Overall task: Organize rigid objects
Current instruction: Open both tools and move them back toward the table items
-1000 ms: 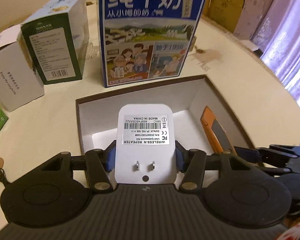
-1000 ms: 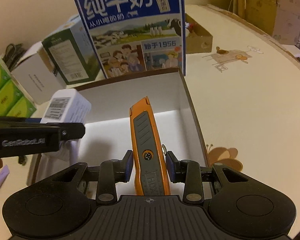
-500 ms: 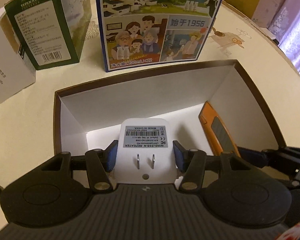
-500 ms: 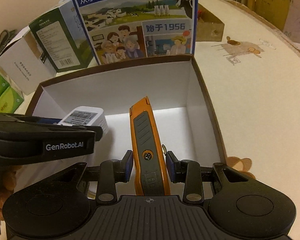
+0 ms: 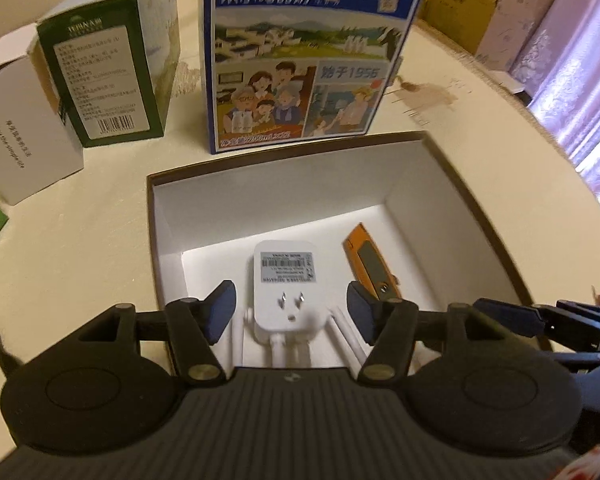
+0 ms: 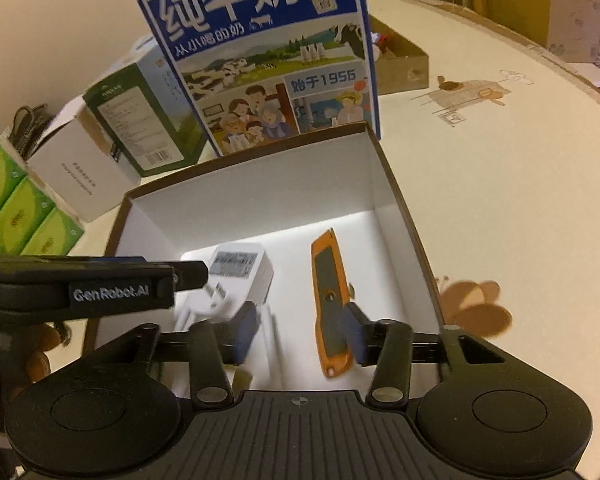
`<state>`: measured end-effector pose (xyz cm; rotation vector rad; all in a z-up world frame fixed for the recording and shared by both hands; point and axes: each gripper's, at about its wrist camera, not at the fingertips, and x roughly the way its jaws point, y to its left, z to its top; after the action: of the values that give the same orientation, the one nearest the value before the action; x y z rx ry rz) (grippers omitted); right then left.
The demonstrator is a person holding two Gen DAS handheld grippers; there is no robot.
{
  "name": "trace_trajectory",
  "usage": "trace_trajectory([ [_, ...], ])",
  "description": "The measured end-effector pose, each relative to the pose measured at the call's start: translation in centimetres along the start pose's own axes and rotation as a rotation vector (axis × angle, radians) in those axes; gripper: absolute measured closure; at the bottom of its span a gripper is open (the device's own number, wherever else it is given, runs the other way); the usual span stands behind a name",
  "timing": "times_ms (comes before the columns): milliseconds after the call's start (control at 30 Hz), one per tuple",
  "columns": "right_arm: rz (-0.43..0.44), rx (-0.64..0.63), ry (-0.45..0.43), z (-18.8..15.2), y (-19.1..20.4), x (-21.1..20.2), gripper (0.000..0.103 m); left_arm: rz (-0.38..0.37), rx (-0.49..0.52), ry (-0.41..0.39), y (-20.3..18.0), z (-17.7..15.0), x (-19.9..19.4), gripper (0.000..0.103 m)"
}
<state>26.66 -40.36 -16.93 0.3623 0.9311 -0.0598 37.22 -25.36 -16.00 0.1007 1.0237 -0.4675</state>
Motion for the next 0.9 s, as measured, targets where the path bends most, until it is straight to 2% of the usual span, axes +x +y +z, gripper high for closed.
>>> trace_trajectory([
  [67,-0.006,0.010,-0.007,-0.8,0.3,-1.4,0.046,-0.015,0.000,-0.019,-0.1,-0.6,-1.6,0.039],
  [233,-0.021,0.029,-0.030,-2.1,1.2,-4.8,0.039,-0.022,0.032,-0.054,-0.2,-2.1,-5.6,0.038],
  [333,-0.029,0.038,-0.051,-2.8,1.9,-7.0,0.038,-0.018,0.052,-0.092,0.0,-3.1,-8.4,0.032],
  [600,-0.034,0.053,-0.099,-4.4,4.4,-12.2,0.037,0.004,0.085,-0.161,0.3,-6.1,-15.6,0.030],
  [900,-0.024,0.045,-0.136,-6.6,6.8,-16.7,0.037,0.002,0.038,-0.165,0.5,-9.8,-21.4,0.029],
])
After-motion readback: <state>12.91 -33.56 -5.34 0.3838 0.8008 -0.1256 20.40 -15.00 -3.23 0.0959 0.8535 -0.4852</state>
